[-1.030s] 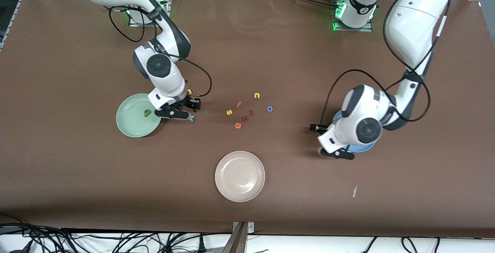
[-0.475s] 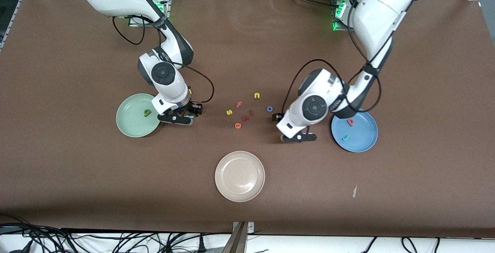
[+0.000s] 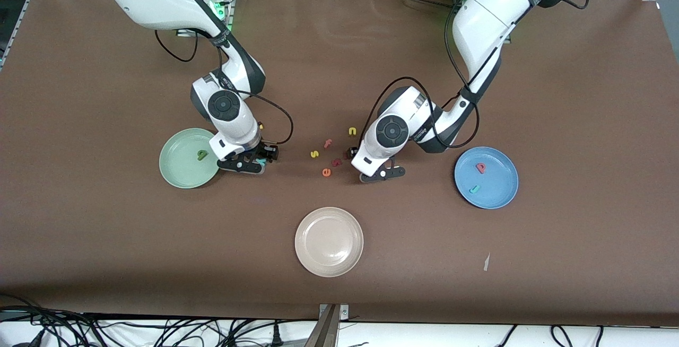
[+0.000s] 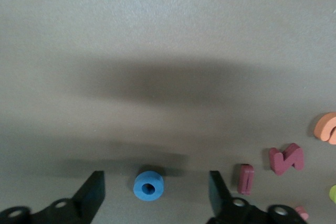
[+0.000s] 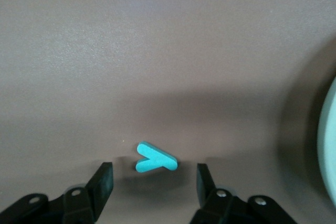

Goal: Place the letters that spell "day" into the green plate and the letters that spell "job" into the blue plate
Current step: 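Reach the left gripper to the blue o while the right grasps cyan Y, then drop the blue o on the blue plate while the right drops Y on green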

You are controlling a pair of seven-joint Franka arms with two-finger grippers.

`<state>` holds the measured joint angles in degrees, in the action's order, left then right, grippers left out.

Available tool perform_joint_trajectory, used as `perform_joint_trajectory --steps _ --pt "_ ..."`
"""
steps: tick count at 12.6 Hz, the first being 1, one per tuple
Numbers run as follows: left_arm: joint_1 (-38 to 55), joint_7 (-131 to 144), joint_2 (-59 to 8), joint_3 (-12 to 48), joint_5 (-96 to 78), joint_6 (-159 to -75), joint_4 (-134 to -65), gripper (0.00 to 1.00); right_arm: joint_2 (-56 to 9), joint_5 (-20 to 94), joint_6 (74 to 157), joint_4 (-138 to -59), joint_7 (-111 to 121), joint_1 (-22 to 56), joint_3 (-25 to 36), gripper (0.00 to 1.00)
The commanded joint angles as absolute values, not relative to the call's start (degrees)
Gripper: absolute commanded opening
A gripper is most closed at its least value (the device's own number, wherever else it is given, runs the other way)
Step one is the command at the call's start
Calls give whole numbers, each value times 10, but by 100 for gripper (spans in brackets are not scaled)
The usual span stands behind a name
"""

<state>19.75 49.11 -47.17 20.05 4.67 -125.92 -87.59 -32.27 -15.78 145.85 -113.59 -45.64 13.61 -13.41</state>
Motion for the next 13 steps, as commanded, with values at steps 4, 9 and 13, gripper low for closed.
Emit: perform_joint_trajectory --steps 4,9,13 --pt "201 499 -466 194 62 -1264 -903 65 -340 -168 1484 -1131 -462 139 -127 68" --pt "203 504 -467 193 62 -1264 -902 46 -342 -171 1484 -1131 -460 139 -127 49" --pt "207 504 -475 194 62 -1266 -901 24 -342 -183 1484 -1131 -458 139 -121 37"
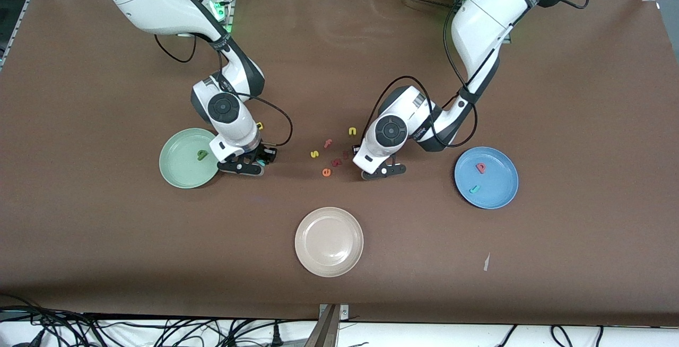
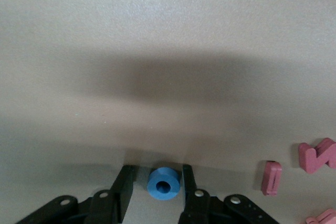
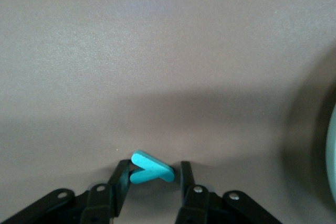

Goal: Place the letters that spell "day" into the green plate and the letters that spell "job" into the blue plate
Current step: 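Drop the blue o on the blue plate while the right drops Y on green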

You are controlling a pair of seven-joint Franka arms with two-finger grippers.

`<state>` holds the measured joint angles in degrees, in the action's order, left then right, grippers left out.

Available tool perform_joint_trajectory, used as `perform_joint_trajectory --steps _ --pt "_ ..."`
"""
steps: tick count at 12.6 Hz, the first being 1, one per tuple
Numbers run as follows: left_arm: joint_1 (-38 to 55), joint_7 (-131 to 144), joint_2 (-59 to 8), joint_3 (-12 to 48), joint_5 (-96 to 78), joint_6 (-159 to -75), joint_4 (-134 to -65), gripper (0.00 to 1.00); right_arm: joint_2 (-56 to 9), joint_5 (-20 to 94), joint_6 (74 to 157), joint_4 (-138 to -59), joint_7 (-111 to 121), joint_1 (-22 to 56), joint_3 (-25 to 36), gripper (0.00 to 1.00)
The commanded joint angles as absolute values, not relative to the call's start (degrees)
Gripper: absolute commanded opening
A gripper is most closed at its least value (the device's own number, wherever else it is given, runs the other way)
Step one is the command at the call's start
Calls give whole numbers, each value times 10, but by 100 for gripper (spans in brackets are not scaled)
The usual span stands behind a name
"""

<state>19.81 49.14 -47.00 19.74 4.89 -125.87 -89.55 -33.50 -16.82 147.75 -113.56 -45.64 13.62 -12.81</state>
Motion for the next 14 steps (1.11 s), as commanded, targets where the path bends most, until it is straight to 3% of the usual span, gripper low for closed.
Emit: perform_joint_trajectory --steps 1,7,10,14 --pt "207 504 -475 193 62 -1266 -901 11 -341 -184 1484 -1131 -457 139 -120 35" --pt "196 498 -456 188 74 -1250 -898 6 -323 -183 1477 -1133 -416 134 -112 32" --pt "165 478 -420 190 179 -1177 -889 7 -269 -178 1421 -1153 -354 98 -110 32" --pt "90 285 -384 188 186 -1110 -890 8 -184 -173 1398 -1225 -244 30 -112 32"
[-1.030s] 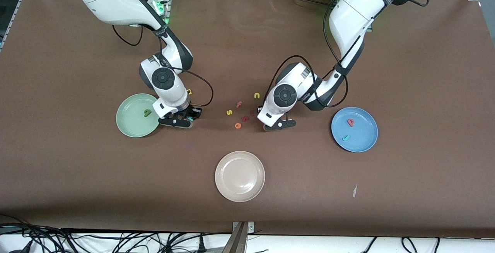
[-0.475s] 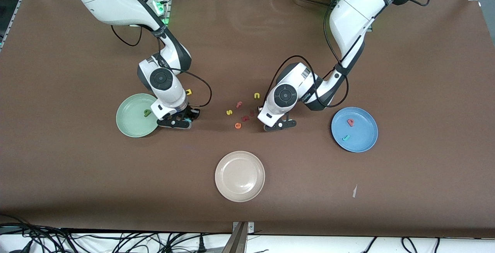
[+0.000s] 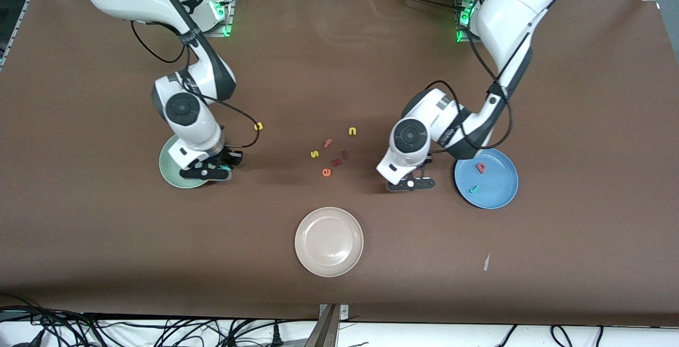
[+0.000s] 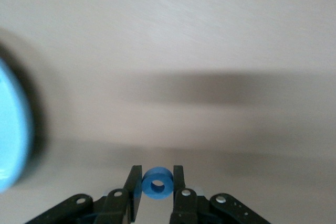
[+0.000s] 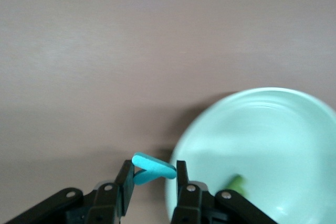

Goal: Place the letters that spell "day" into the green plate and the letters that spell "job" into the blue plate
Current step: 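Drop the blue o on the blue plate while the right drops Y on green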

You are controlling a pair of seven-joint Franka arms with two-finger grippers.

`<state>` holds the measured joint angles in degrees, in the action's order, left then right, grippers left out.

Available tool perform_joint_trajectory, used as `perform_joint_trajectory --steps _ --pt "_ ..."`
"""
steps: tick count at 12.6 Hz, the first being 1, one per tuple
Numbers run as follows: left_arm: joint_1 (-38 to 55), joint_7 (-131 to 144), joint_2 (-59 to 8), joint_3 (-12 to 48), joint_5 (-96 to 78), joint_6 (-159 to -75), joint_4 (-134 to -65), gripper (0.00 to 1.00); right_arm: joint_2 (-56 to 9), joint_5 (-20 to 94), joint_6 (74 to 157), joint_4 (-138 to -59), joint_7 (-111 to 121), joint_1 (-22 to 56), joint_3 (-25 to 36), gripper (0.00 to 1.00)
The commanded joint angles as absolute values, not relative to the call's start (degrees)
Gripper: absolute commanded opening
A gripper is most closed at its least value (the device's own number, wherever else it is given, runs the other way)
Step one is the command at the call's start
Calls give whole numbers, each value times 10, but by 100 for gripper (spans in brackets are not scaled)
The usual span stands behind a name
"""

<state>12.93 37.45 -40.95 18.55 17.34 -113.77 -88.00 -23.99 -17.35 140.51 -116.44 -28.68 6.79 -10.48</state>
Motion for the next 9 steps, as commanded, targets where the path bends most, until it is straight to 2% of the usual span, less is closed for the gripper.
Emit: perform_joint_trajectory --steps 1,4,6,7,8,9 --pt "60 222 -382 190 178 -1093 -893 8 -170 -173 1398 -1244 -204 3 -116 32" --pt "5 140 -383 190 178 -1073 -901 8 -145 -172 1399 -1273 -135 -32 -116 34" --pt "-31 97 -389 191 177 -1073 -903 9 -146 -168 1400 -1273 -123 -40 -116 44" --pt "-37 92 -395 192 169 -1074 -912 25 -146 -155 1400 -1273 -123 -40 -117 61" --pt "-35 93 -396 192 153 -1074 -913 39 -146 -143 1400 -1273 -124 -40 -118 70" --pt "-31 98 -396 192 145 -1074 -912 99 -147 -135 1400 -1273 -128 -40 -124 76"
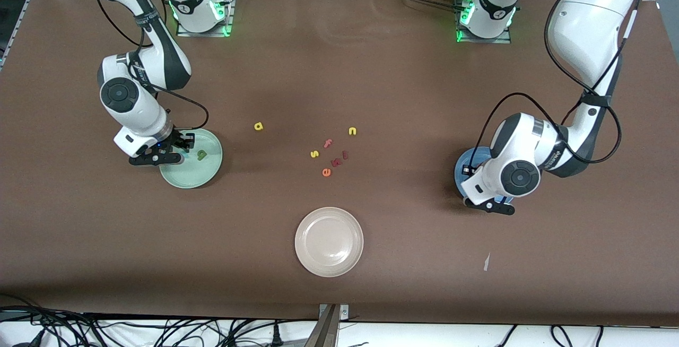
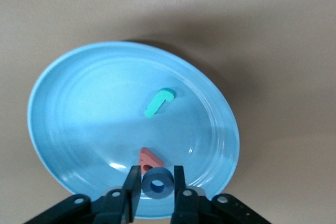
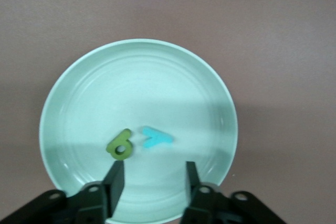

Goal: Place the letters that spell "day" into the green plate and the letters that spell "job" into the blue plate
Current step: 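Drop the blue o on the blue plate while the right drops Y on green, then return the left arm to rest while the right gripper reaches the yellow D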

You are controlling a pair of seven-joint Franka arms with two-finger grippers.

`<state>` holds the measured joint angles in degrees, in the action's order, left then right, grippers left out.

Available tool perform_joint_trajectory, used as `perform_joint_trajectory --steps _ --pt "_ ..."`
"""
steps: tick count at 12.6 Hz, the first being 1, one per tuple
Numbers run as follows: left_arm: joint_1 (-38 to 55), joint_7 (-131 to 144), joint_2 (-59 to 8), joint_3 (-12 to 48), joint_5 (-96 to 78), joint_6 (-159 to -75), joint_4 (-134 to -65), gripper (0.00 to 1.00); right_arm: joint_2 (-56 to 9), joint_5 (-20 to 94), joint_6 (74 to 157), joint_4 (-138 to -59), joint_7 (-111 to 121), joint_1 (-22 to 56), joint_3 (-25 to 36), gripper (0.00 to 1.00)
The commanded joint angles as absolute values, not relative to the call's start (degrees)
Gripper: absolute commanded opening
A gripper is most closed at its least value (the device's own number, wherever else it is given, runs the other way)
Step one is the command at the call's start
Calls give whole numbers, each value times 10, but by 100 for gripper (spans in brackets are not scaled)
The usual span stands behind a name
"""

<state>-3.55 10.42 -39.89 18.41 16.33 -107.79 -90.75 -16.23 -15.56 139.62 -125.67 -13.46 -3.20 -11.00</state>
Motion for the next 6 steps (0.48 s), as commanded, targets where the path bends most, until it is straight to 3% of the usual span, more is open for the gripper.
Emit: perform_joint_trajectory --steps 1,6 --pt "-31 95 -396 192 144 -1074 -911 100 -147 -133 1400 -1273 -133 -40 -130 77" --pt "-33 94 -354 205 143 -1071 -886 100 -157 -108 1406 -1270 -305 -37 -218 77"
